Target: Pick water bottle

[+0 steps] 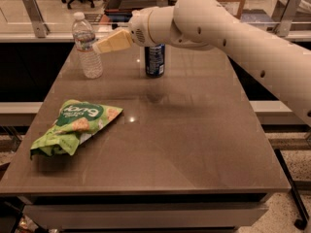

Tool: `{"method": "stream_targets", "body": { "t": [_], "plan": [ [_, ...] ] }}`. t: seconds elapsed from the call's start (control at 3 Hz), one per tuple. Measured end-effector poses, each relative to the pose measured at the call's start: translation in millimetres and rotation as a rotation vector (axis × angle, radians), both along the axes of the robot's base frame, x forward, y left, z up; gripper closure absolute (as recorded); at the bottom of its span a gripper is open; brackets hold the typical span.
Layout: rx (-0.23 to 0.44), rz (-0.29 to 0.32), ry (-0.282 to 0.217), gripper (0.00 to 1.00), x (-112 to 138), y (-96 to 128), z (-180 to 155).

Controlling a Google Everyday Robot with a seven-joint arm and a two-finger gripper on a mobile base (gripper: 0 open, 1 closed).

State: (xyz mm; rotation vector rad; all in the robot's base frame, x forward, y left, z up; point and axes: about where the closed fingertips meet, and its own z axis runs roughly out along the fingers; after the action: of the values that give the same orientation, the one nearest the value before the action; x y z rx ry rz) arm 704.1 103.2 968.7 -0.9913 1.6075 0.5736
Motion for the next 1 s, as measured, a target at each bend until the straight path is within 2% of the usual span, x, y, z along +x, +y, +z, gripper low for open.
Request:
{"method": "stream_targets", "body": {
  "t": [1.0],
  "plan": [
    [0.118,0.121,0.000,0.00,17,72,-24]
  ]
}}
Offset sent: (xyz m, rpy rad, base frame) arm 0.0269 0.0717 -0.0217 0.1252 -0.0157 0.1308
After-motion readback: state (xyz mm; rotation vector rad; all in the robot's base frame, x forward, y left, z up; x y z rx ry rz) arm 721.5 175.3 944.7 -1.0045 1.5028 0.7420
